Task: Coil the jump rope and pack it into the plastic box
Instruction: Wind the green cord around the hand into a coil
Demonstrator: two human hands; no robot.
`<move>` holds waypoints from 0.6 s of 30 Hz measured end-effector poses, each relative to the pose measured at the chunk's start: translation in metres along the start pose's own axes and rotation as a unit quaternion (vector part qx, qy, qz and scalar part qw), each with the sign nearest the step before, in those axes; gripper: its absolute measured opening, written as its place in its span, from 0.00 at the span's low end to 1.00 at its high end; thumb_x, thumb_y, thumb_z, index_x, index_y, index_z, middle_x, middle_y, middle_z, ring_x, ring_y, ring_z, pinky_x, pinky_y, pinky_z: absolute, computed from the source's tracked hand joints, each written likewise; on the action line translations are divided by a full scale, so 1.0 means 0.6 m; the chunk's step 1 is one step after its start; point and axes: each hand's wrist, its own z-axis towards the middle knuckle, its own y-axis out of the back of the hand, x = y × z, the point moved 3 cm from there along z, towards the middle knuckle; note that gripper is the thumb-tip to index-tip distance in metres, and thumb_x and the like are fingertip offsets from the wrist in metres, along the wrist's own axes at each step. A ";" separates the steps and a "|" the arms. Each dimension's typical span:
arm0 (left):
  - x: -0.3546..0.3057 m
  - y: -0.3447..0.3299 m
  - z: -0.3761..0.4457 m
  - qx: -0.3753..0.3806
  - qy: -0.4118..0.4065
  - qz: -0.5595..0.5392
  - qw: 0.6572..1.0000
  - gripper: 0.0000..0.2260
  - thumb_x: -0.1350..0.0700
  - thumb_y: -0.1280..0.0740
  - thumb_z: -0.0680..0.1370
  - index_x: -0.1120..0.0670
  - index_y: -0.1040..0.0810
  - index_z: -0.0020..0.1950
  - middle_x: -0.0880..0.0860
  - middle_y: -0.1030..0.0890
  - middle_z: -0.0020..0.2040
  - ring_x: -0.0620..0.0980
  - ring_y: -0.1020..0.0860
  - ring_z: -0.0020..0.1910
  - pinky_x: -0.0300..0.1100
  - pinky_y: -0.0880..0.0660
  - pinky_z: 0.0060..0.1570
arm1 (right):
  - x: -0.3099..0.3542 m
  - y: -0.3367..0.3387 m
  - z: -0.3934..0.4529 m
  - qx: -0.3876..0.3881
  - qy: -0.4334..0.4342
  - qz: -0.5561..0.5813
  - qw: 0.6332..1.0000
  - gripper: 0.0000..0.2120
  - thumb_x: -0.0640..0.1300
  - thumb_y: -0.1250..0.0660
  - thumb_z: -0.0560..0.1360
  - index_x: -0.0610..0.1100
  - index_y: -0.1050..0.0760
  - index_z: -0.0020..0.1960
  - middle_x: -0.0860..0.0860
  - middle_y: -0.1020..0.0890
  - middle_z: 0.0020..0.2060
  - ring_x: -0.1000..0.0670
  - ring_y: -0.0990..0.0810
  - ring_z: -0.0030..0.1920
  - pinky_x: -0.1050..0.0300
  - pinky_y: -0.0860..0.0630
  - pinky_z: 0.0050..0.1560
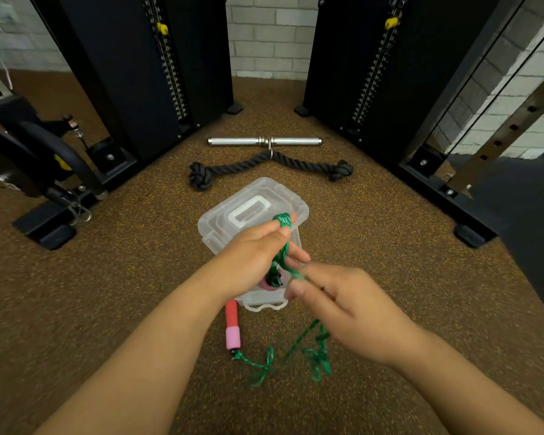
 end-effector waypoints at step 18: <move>-0.011 0.001 -0.006 0.076 0.016 -0.127 0.989 0.11 0.55 0.44 0.81 0.57 0.24 0.43 0.45 0.38 0.24 0.43 0.38 0.24 0.34 0.37 0.26 | -0.067 0.062 0.006 -0.044 -0.181 0.353 0.917 0.10 0.51 0.36 0.75 0.50 0.20 0.52 0.59 0.19 0.39 0.56 0.22 0.43 0.58 0.27 0.49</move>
